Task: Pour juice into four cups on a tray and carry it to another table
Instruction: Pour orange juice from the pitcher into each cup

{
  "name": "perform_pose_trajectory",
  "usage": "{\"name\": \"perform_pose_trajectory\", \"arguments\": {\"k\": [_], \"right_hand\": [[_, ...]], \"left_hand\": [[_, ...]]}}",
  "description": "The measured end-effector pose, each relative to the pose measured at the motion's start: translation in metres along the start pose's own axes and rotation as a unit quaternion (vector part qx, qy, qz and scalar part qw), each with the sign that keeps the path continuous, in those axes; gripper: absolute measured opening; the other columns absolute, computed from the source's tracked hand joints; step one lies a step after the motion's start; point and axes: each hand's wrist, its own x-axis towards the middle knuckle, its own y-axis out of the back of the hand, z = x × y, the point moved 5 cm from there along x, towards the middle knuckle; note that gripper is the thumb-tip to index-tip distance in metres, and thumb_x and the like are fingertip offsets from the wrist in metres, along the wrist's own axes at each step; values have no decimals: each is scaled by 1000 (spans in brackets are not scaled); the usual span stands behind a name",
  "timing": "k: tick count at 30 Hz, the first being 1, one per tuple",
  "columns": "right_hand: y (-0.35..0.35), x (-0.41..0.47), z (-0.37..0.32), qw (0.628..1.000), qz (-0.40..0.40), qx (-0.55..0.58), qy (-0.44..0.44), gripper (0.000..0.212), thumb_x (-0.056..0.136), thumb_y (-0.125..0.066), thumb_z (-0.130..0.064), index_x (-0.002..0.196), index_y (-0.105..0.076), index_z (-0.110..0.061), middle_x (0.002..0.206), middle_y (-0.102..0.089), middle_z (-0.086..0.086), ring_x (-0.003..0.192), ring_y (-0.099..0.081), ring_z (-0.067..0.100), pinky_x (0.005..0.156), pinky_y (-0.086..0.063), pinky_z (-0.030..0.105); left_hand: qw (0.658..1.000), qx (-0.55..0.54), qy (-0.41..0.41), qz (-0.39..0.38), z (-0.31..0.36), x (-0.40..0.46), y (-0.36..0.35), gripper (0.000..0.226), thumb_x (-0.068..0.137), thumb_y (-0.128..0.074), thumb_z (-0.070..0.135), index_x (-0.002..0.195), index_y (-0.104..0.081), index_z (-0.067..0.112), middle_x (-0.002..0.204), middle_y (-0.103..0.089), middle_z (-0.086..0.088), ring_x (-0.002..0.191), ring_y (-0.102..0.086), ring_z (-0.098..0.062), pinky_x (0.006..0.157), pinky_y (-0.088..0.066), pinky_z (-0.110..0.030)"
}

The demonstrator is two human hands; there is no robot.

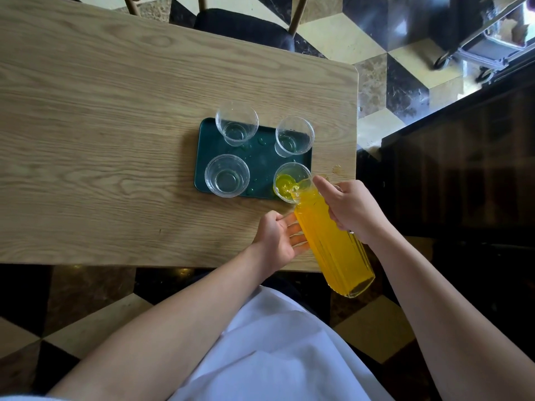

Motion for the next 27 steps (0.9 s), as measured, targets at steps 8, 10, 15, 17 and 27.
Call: {"name": "perform_pose_trajectory", "arguments": {"k": [8,10,15,17,27], "right_hand": [[-1,-1,0,1000,7,-8,1,67,96,-54,-59,48,-46,-15,47,-50,7,40,-41,21,46,-36,26],[-1,-2,-1,1000,9,-14,3,67,97,-53,-59,47,-47,-14,48,-52,9,40,-43,21,46,-36,26],[0,-2,-3,1000,13,-9,4,66,97,-54,-57,48,-47,-14,46,-52,6,39,-42,21,45,-36,26],[-1,-2,-4,1000,12,-12,5,66,97,-54,-57,48,-48,-13,47,-52,6,40,-42,21,45,-36,26],[0,-3,-7,999,19,-41,13,67,97,-52,-60,50,-54,-12,52,-59,9,43,-47,20,47,-39,27]], "left_hand": [[1000,-4,-2,2,0,-1,-2,57,95,-23,31,125,-66,7,112,-72,-20,112,-61,-37,97,-49,-51],[1000,-2,-1,2,0,-1,-2,57,96,-23,32,126,-65,7,115,-72,-21,112,-61,-37,94,-50,-50],[1000,-2,-3,7,1,-1,-4,58,97,-22,33,128,-64,7,121,-69,-22,117,-60,-37,98,-48,-51],[1000,-4,-4,9,2,0,-4,58,98,-21,33,128,-64,7,121,-69,-22,116,-60,-37,100,-48,-51],[1000,-3,-9,-3,2,3,-4,59,96,-23,34,128,-65,7,116,-71,-21,113,-61,-37,95,-50,-51]]}}
